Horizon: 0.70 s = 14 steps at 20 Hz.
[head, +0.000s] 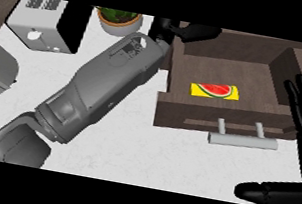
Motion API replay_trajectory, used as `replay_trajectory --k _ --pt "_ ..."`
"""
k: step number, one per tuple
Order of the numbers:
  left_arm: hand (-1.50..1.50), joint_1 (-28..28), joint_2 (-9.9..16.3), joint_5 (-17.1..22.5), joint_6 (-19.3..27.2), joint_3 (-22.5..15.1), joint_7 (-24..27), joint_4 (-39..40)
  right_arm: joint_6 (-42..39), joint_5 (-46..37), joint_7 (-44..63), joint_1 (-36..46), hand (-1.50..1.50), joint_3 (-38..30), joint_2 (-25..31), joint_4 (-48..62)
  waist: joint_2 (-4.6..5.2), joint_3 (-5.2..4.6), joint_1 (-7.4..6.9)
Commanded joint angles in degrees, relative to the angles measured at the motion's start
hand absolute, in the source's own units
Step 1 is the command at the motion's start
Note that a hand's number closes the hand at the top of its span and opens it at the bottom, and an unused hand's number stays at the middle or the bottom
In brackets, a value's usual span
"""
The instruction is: Pick up the cup, place it into the drawer and close the drawer
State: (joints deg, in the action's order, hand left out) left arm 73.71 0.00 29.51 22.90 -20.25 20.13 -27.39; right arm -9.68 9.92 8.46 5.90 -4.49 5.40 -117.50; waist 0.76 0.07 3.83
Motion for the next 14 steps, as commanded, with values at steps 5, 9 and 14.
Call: replay_trajectory --k 5,9,14 --pt "1.5 3.75 0.0 3.17 2.65 -8.02 -1.91 5.55 -1.06 -1.38 -2.33 1.38 -1.5 2.08 -0.58 2.81 0.66 0.06 2.16" --pt "-1.5 1.82 0.0 2.09 3.79 -12.63 -0.75 6.77 -2.73 1.67 -2.95 2.32 -1.5 -0.82 1.13 4.01 0.78 0.08 2.33" --pt "-1.5 2.02 0.0 5.27 3.46 -12.32 0.26 6.93 -1.83 2.19 -2.12 1.76 -1.5 0.74 -0.65 2.02 0.93 0.04 2.68"
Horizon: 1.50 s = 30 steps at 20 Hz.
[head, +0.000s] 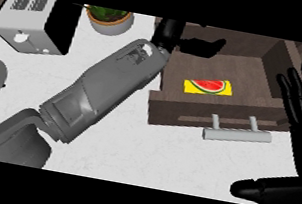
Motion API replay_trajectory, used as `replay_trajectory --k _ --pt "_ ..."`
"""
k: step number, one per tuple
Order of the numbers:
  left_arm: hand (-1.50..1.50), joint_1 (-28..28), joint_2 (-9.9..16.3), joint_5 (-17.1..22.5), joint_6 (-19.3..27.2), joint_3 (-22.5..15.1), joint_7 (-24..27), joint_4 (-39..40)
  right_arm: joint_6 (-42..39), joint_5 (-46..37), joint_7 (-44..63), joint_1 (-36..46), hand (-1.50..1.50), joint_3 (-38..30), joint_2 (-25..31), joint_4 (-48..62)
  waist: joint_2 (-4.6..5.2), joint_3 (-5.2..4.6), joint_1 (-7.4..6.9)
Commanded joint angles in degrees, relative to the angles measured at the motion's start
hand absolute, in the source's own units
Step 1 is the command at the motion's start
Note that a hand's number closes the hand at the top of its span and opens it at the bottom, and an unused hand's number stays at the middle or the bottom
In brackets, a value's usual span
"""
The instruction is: Pick up the cup, place it into the drawer and close the drawer
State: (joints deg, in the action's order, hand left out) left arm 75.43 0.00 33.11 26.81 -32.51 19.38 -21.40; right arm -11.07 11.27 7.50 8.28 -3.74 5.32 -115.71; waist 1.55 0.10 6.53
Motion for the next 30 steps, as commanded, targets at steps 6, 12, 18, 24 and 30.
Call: replay_trajectory --k 6,12,18,24,30 --pt "-1.5 1.05 0.0 7.71 -2.01 1.77 3.53 -3.77 -1.05 6.1 2.22 2.87 -1.5 -3.4 1.32 1.72 -0.12 -0.04 -0.85" --pt "-1.5 -0.71 0.0 11.69 -2.47 2.52 7.85 -9.19 -1.36 7.69 3.12 -0.24 -1.5 -2.35 0.47 -1.35 -1.12 -0.07 -3.66" --pt "-1.5 -6.41 0.51 11.15 -0.92 6.42 6.75 -15.51 -6.56 9.75 2.44 -3.02 1.5 -6.02 5.77 -2.4 -1.87 -0.1 -6.52" --pt "-1.5 -13.37 8.37 12.58 -1.78 8.64 4.33 -25.11 -9.46 -1.63 1.61 -5.3 1.5 -0.18 8.31 -5.26 -2.26 -0.14 -8.23" --pt "-1.5 -24.6 16.39 12.49 -0.96 7.98 -2.36 -40.36 -12.38 -7.45 -1.53 -4.78 1.5 0.68 10.67 -0.46 -2.09 -0.09 -8.72"
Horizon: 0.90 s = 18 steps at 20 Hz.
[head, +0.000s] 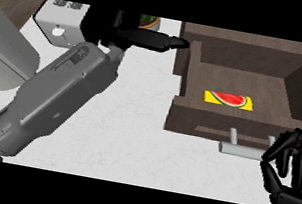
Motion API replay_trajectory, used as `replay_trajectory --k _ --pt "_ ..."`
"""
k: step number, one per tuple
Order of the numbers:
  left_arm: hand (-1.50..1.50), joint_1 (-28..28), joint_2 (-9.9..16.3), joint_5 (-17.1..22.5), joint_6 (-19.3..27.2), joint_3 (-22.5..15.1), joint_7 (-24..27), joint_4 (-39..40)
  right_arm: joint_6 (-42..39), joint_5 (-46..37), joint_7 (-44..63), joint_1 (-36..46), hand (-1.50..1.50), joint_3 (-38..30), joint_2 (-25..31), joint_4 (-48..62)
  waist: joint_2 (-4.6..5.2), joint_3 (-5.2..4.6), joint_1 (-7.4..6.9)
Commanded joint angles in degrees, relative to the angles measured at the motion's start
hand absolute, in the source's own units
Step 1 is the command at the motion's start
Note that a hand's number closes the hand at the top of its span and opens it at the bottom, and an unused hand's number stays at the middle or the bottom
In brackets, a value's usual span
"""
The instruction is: Pick up the cup, place it into the drawer and close the drawer
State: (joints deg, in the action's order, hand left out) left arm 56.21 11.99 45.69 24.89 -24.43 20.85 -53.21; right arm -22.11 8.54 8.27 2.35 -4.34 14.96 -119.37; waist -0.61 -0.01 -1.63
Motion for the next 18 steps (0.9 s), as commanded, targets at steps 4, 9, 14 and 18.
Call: replay_trajectory --k 4,9,14,18 --pt "-1.5 -18.58 9.87 0.8 -0.75 0.49 -3.4 -19.6 0.38 -4.87 3.28 -0.4 1.5 -0.45 1.99 0.25 0.03 -0.01 -0.38" --pt "-1.5 -28.65 16.2 2.03 -3.57 3.6 -5.62 -30.32 2.15 -16.13 -2.99 0.4 1.5 4.96 -0.46 6.17 0.38 0.03 -0.01" --pt "-1.5 -32.64 16.49 2.6 -7.72 4.84 -2.48 -29.62 1.97 -32.83 -9.63 2.89 1.5 13.01 4.71 9.95 0.58 0.01 -0.61" --pt "-1.5 -39.36 20.7 3.39 -10.79 8.26 -2.1 -33.42 6.13 -41.25 -14.0 4.2 1.5 15.27 5.37 16.76 0.56 0.02 -0.14"
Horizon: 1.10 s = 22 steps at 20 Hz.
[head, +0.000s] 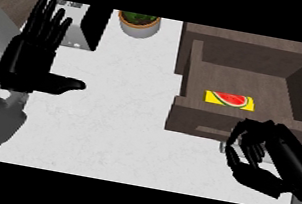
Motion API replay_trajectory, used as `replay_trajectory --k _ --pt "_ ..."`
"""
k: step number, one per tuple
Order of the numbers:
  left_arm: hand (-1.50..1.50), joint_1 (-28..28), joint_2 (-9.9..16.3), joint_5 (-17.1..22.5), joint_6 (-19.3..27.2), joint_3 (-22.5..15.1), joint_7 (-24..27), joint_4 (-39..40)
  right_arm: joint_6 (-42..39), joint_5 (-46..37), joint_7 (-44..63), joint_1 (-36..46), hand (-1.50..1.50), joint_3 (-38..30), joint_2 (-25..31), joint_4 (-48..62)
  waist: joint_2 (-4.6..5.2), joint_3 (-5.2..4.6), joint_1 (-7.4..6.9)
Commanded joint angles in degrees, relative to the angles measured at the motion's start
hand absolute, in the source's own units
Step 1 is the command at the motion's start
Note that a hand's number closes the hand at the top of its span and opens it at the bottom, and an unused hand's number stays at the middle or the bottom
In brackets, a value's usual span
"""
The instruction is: Pick up the cup, place it into the drawer and close the drawer
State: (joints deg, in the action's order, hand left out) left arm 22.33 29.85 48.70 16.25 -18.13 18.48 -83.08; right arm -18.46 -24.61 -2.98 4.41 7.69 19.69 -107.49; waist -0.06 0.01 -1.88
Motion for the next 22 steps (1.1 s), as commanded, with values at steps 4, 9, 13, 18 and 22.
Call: replay_trajectory --k 4,9,13,18,22 --pt "-1.5 -10.1 2.35 0.05 -8.1 4.09 4.03 -0.82 8.68 -14.94 -7.55 3.68 1.5 7.22 -2.69 16.04 0.23 -0.02 0.89" --pt "-1.5 -13.63 2.49 -0.11 -11.26 8.09 3.32 -2.52 11.38 -17.2 -11.22 11.02 -1.5 4.07 -3.94 30.71 0.2 0.0 1.11" --pt "-1.5 -14.89 3.88 -0.25 -12.8 11.24 0.68 -5.43 13.02 -22.12 -10.75 13.03 -1.5 6.35 -5.93 36.72 0.11 0.0 1.21" --pt "-1.5 -16.46 1.57 -1.94 -19.3 13.58 4.12 1.02 16.12 -23.1 -14.21 22.48 -1.5 2.84 -9.1 52.73 0.25 0.0 1.13" --pt "-1.5 -15.29 -0.05 -3.64 -17.88 13.66 2.38 -0.42 16.14 -21.14 -20.36 31.11 -1.5 -2.62 -7.15 64.88 0.41 0.03 0.85"
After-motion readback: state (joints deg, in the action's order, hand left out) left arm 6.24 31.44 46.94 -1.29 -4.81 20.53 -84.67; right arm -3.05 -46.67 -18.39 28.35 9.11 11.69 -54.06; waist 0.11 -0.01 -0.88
